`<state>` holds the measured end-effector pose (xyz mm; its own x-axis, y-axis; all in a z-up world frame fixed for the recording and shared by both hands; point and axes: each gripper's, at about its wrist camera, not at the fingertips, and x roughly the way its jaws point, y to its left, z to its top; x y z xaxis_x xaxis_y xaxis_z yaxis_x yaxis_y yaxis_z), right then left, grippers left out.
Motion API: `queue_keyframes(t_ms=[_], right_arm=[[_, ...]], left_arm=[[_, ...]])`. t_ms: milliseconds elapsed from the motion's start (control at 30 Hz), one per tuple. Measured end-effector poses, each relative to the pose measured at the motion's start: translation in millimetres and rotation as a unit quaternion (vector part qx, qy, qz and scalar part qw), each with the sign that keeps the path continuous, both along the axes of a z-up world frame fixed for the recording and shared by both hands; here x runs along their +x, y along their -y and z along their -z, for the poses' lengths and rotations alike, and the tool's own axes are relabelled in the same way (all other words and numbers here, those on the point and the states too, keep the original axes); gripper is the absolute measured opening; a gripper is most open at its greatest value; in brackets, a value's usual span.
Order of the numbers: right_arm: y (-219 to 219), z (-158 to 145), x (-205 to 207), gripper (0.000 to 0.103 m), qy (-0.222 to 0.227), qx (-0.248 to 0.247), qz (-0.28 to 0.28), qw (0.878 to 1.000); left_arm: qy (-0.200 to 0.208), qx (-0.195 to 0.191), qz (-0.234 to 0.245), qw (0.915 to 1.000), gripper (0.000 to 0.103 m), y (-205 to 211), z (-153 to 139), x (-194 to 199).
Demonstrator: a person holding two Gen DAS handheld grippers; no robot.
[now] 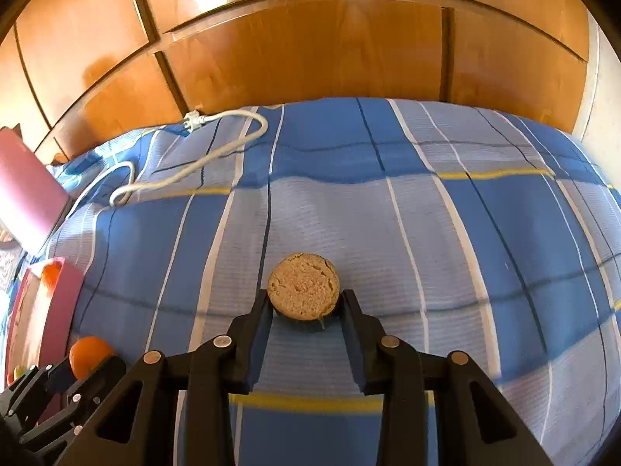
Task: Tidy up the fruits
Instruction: 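Lift and carry the mandarin with the left tool while the right tool carries the beige slice toward the tray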
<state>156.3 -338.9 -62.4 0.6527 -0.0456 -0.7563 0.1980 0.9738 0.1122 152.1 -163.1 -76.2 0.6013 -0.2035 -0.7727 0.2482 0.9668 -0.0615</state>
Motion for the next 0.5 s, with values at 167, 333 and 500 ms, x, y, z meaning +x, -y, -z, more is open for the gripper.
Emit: queue_keyframes(t_ms=[167,333,500], right_arm=[[1,-1,-30,0.036,-0.009,0.022,0.001,1.0],[-8,0,-63,0.036,-0.009,0.016,-0.005,1.0],[-24,6,-87,0.036,0.006,-0.038,-0.011,0.999]], left_arm=[[0.008,-0.012,0.009,0.9999,0.039,-6,0,-23],[0.005,-0.052,0.01,0.9986,0.039,-18,7,-32],[0.005,-0.065,0.015,0.9978,0.039,-18,7,-33]])
